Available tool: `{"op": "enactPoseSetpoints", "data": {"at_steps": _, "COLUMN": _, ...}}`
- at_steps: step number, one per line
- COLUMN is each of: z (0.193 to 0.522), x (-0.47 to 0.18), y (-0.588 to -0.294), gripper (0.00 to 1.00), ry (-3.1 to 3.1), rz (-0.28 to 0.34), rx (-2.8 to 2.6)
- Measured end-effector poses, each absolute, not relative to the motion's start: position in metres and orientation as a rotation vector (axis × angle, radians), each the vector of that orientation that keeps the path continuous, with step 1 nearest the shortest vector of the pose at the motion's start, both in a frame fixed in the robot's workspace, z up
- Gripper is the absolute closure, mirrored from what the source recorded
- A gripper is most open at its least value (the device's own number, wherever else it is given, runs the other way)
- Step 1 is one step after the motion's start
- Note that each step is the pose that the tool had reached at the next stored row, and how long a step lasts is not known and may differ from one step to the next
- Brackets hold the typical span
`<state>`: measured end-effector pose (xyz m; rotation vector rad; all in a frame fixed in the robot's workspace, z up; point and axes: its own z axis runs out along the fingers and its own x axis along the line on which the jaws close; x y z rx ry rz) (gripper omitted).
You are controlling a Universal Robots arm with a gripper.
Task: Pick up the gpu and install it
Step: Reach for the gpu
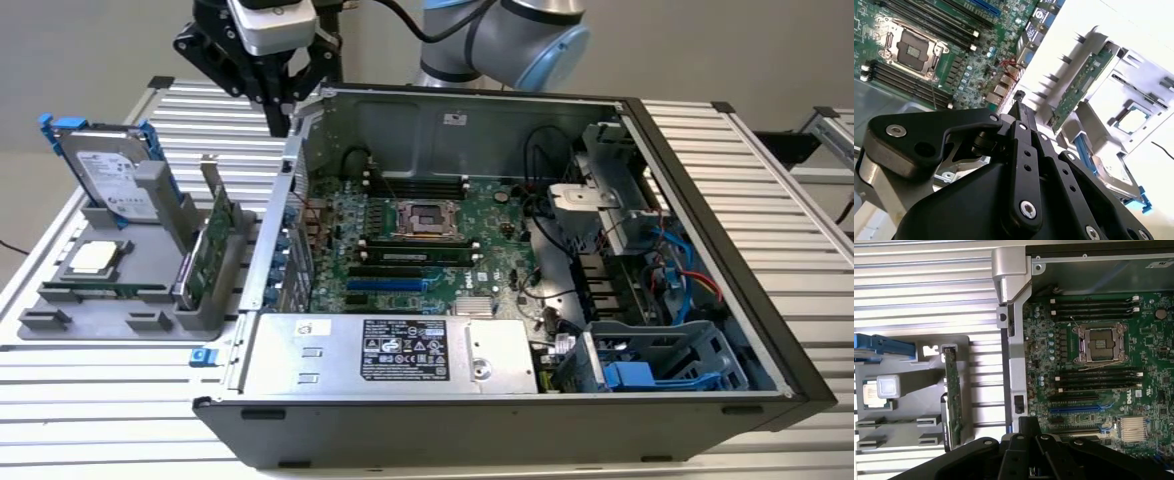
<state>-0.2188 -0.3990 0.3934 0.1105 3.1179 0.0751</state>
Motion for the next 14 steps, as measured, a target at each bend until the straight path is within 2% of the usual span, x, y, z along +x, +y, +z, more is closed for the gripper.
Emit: {"op": "enactPoseSetpoints", "data": {"at_steps": 14, "z": 0.393, "x": -0.232, "y": -0.399, "gripper": 1.00, "ry": 3.118, "rz": 0.075, "rx": 0.110}}
